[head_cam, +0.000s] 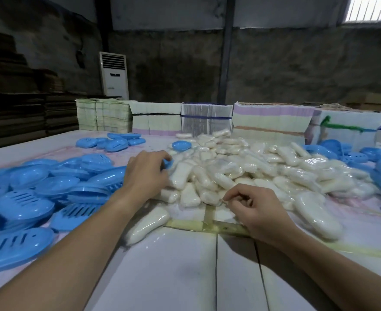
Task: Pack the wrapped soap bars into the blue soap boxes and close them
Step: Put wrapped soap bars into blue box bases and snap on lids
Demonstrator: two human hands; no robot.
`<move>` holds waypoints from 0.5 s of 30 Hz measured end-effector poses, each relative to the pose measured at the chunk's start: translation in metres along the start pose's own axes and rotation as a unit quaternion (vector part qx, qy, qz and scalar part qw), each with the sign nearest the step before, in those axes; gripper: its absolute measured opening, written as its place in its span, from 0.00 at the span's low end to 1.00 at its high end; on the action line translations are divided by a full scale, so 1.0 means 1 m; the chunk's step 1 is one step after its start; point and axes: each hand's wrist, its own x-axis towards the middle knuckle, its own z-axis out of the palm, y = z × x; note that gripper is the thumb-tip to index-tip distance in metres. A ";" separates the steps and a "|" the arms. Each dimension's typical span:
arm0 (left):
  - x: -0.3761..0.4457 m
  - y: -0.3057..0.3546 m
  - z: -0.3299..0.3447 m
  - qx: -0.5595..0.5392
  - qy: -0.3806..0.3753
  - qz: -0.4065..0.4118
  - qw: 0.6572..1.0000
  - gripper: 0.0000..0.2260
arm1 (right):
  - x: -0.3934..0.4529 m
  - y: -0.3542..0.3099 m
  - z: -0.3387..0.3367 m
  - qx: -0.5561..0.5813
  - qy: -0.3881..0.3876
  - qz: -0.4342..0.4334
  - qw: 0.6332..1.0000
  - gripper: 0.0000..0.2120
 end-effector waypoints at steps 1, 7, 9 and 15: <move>-0.005 0.012 -0.002 -0.045 0.019 0.032 0.998 0.16 | 0.000 0.000 -0.001 0.005 0.012 0.003 1.000 0.12; -0.053 0.076 -0.002 -0.211 0.027 0.282 0.936 0.13 | 0.005 -0.008 -0.011 0.158 0.053 0.068 0.984 0.16; -0.060 0.084 0.002 -0.220 0.024 0.322 0.921 0.12 | 0.004 -0.010 -0.014 0.199 0.023 0.091 0.975 0.20; -0.060 0.082 0.003 -0.234 0.004 0.314 0.920 0.16 | 0.007 -0.008 -0.020 0.135 0.012 0.161 0.978 0.19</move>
